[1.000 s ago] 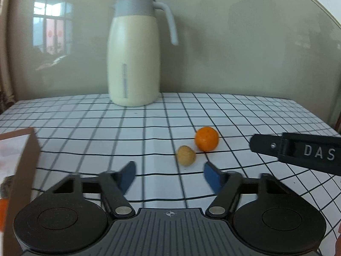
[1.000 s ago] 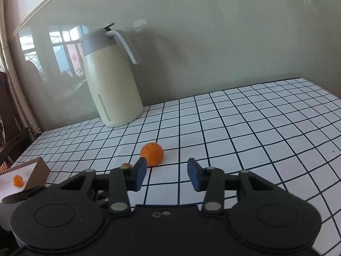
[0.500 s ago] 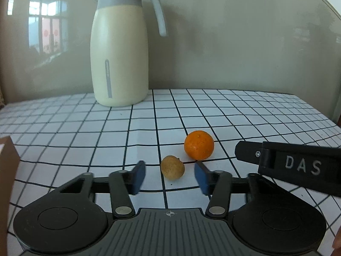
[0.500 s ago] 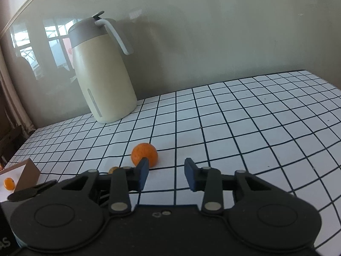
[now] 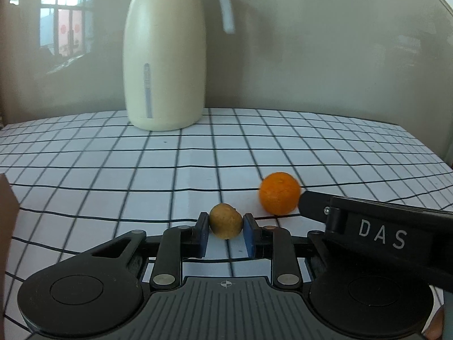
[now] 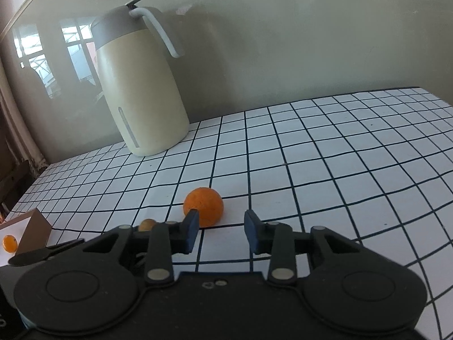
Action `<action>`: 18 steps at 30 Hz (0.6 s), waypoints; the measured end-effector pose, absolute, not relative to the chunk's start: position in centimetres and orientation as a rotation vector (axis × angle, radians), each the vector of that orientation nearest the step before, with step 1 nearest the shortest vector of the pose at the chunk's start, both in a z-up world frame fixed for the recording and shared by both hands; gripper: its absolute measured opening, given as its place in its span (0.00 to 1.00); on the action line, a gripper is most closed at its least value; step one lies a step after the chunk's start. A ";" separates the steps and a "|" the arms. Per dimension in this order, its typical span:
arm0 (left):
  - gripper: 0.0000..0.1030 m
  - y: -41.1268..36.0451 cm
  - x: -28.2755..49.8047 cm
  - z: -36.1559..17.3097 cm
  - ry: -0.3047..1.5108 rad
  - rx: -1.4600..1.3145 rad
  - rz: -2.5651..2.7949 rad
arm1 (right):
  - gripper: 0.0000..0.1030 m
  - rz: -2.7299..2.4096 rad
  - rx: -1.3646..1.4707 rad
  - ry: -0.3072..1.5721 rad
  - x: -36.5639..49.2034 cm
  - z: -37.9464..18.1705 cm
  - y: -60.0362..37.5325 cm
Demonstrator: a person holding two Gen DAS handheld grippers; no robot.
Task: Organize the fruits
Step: 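Close the left tool on the tan fruit while the right tool grasps the orange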
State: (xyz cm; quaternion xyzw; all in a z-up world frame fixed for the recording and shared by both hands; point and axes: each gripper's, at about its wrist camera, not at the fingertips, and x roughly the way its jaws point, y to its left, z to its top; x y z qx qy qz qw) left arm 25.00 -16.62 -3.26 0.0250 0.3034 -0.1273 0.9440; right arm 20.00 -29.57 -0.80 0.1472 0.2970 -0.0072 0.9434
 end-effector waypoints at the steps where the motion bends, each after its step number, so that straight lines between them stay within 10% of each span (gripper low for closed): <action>1: 0.25 -16.3 25.2 -3.3 0.618 0.049 -0.249 | 0.26 -0.013 0.304 0.607 20.2 -0.9 -29.5; 18: 0.25 -12.4 26.5 -3.5 0.617 0.047 -0.165 | 0.28 0.045 0.340 0.644 23.9 -2.2 -27.3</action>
